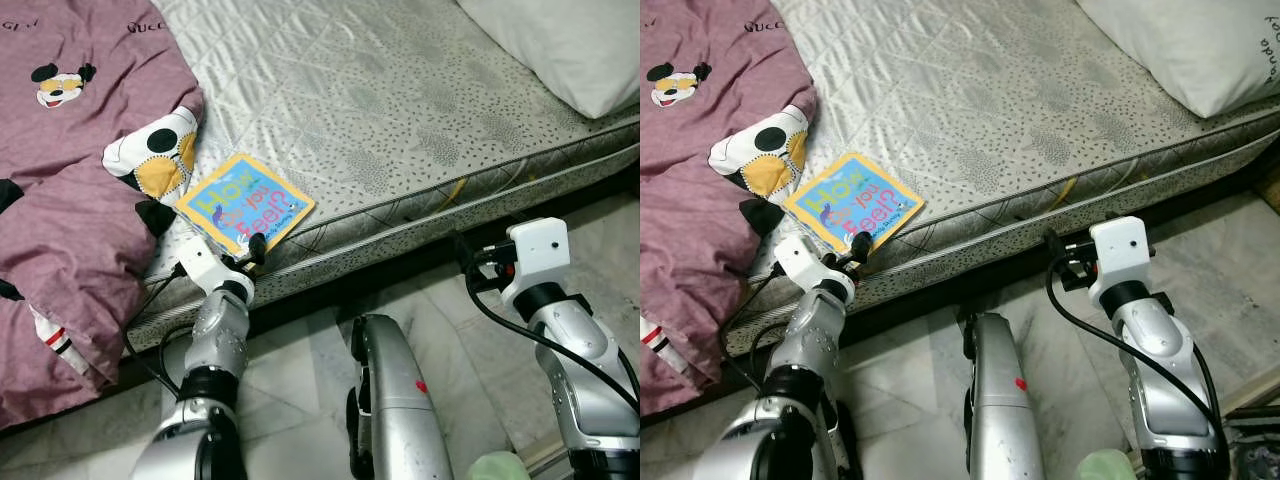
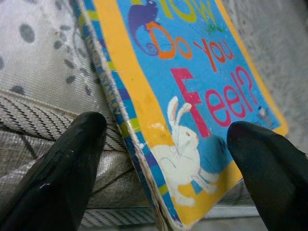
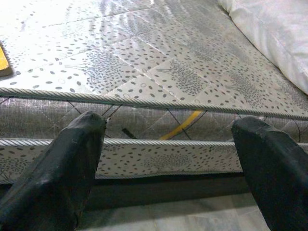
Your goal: Clean up the room
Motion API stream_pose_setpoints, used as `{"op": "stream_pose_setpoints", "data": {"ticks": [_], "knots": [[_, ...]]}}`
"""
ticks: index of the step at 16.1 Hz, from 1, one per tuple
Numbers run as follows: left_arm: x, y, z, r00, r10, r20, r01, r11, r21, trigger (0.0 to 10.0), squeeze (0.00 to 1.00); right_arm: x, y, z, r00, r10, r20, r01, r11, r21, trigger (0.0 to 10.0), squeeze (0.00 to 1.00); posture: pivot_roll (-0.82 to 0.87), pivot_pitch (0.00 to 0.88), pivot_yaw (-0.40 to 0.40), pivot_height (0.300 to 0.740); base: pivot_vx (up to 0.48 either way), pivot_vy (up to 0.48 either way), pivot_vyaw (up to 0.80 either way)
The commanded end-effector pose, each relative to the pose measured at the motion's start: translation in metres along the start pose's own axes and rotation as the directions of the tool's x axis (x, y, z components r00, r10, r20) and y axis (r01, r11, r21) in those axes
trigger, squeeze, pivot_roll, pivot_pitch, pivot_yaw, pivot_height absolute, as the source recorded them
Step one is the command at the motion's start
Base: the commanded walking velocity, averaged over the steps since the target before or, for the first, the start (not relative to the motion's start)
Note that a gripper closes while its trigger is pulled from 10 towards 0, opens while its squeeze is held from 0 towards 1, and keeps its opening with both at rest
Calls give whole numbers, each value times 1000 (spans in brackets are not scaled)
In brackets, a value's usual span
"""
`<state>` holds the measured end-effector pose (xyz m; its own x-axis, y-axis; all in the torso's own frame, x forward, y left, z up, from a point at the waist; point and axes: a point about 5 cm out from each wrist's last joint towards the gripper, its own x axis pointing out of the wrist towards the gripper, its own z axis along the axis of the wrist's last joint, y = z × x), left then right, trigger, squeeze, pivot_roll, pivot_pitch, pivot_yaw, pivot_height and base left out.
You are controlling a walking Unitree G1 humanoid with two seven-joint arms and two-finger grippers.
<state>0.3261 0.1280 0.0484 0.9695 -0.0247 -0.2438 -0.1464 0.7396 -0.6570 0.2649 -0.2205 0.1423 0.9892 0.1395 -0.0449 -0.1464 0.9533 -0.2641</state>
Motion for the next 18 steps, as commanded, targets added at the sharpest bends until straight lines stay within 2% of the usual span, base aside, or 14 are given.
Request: {"op": "stream_pose_setpoints", "data": {"ticks": [1,5,6,8,11,12,15,17,18], "knots": [[-4,3,-27,990,-27,-139,14,996,-93,10000,0,-2,1,-2,1000,4,-16,-4,1000,0,10000,0,-305,203,-65,525,0,0,0],[6,-8,-24,971,-116,-211,104,992,-66,10000,0,0,0,4,1000,9,-4,-9,1000,-1,10000,0,-323,194,-73,525,0,0,0],[6,-10,-27,960,-138,-244,127,990,-58,0,0,1,-1,5,1000,8,0,-8,1000,-3,10000,0,-327,189,-73,525,0,0,0],[7,-18,-30,934,-221,-281,205,975,-84,0,0,3,-1,8,1000,6,9,-6,1000,-4,10000,0,-335,181,-71,525,0,0,0],[9,-21,-28,921,-258,-292,243,966,-84,0,0,3,-1,8,1000,5,11,-4,1000,-4,10000,0,-344,168,-67,525,0,0,0],[13,-30,-19,910,-322,-261,301,946,-116,0,0,4,-1,9,1000,2,14,-1,1000,-5,10000,0,-345,160,-63,525,0,0,0],[15,-36,-13,898,-372,-234,342,926,-157,0,0,5,-1,9,1000,-2,19,2,1000,-3,10000,0,-345,152,-59,525,0,0,0],[15,-36,-12,894,-379,-241,350,924,-155,0,0,6,0,9,1000,-1,21,1,1000,-2,10000,0,-347,144,-56,525,0,0,0],[14,-42,-17,872,-407,-273,387,914,-125,0,0,6,1,9,1000,0,20,0,1000,-2,10000,0,-342,146,-57,525,0,0,0]]}}
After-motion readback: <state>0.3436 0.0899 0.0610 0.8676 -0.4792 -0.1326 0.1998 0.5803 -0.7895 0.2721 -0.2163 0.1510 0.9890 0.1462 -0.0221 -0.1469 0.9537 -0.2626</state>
